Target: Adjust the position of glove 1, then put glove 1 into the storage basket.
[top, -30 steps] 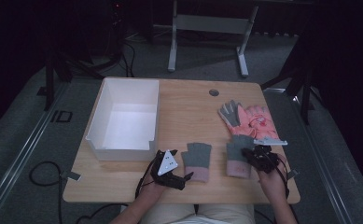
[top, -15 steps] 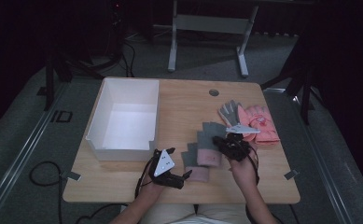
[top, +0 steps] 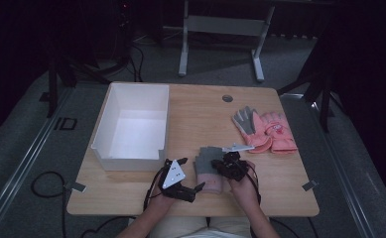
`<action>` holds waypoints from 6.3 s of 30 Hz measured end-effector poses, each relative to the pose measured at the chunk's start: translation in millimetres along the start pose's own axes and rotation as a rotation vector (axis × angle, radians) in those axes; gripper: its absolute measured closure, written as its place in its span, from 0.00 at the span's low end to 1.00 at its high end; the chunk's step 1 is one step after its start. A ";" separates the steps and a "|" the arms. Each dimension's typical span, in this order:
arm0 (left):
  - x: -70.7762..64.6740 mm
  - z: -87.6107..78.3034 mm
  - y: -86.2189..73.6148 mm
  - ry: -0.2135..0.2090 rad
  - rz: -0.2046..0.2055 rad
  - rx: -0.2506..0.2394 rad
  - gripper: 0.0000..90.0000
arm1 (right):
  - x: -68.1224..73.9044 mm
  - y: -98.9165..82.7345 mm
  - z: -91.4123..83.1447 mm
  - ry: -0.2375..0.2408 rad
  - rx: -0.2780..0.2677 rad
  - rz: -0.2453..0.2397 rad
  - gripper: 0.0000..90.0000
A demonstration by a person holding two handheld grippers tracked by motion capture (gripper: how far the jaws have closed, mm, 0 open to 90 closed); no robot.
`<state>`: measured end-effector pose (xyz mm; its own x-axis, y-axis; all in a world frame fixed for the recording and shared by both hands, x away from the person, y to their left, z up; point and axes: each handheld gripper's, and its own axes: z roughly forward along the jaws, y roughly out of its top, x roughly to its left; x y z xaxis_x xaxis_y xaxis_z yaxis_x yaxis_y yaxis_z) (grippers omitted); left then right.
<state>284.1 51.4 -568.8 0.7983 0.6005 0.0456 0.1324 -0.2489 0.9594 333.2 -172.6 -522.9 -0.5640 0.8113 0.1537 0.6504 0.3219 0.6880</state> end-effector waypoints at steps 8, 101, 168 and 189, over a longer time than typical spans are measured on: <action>-0.3 2.6 -0.5 -0.016 0.001 0.021 0.00 | -2.7 -2.2 6.8 0.026 0.040 -0.014 0.94; 0.9 37.0 41.3 -0.310 0.280 0.351 0.78 | -37.7 31.6 22.3 0.208 0.052 0.074 0.83; 161.5 -114.4 113.5 -0.103 0.490 0.587 0.78 | 121.8 225.0 87.1 0.325 -0.032 -0.079 0.83; 172.4 -57.9 77.0 -0.183 0.645 0.768 0.77 | 121.8 220.7 122.8 0.122 0.091 -0.110 0.75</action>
<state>397.9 179.9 -470.9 0.9197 0.0701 0.3862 -0.0651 -0.9431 0.3262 470.5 57.3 -439.4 -0.6886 0.7051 0.1695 0.6211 0.4528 0.6396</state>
